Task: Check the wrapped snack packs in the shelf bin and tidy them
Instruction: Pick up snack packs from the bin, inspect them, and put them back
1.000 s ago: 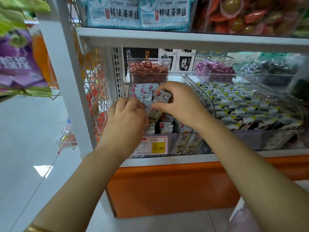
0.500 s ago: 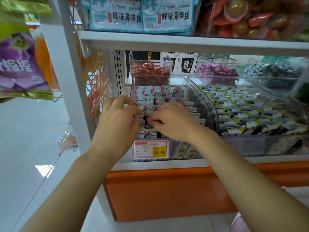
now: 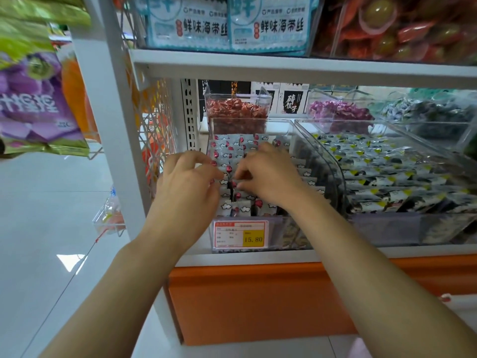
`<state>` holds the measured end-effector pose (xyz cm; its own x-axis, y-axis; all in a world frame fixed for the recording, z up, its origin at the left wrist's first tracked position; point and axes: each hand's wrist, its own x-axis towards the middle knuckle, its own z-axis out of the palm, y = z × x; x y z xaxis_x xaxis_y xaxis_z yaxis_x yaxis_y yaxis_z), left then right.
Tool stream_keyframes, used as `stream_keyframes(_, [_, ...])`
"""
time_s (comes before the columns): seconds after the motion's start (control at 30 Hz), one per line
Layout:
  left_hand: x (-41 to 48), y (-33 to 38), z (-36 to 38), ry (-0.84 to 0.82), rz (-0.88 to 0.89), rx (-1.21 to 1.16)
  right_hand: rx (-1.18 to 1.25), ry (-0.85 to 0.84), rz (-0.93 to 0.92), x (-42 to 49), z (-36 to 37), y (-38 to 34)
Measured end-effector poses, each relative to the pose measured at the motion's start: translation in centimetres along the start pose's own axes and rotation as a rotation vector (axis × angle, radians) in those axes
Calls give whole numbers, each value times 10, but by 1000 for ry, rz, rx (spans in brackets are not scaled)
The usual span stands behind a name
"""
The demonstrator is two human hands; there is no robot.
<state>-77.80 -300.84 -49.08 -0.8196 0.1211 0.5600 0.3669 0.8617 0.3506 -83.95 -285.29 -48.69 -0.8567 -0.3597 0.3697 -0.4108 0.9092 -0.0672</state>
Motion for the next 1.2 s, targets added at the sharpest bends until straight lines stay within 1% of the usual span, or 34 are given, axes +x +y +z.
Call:
stream_keyframes(0.07, [0,1,0,6,-6,6,66,28,-5,0,-1,0])
stream_keyframes(0.1, [0,1,0,16,-6,8,157,69,-14,0,-3,1])
stream_keyframes(0.17, [1,2,0,46,0,11,418,169,10,-3,-13,0])
stream_keyframes(0.2, [2,1,0,65,13,13,526,231,40,-6,-19,0])
stream_keyframes(0.3, [6,3,-2,112,73,9,730,449,159,-21,-35,8])
stream_keyframes(0.37, [6,9,-1,121,79,-38,949,529,288,-36,-40,17])
stream_keyframes(0.43, [4,16,1,99,28,-151,1248,513,423,-51,-40,22])
stream_keyframes(0.47, [4,20,2,74,-4,-206,1358,490,469,-57,-41,23])
stream_keyframes(0.53, [2,27,5,-1,-54,-317,1487,461,511,-67,-41,26])
stream_keyframes(0.6, [3,34,5,-57,-107,-498,1601,451,532,-74,-42,26])
stream_keyframes(0.63, [3,36,4,-73,-161,-605,1647,455,551,-77,-42,27])
stream_keyframes(0.7, [5,39,3,-121,-291,-816,1706,474,588,-84,-43,28])
stream_keyframes(0.73, [5,41,4,-145,-328,-887,1728,481,602,-88,-43,28])
stream_keyframes(0.83, [4,44,8,-189,-339,-946,1841,463,609,-96,-43,31])
stream_keyframes(0.93, [4,44,11,-148,-398,-983,1967,351,583,-102,-45,33])
stream_keyframes(1.0, [5,43,11,-119,-449,-1025,1993,295,561,-106,-45,35])
stream_keyframes(1.1, [5,40,10,-147,-501,-1099,1979,313,558,-108,-43,35])
stream_keyframes(1.2, [5,42,9,-217,-535,-1348,2001,366,615,-107,-43,34])
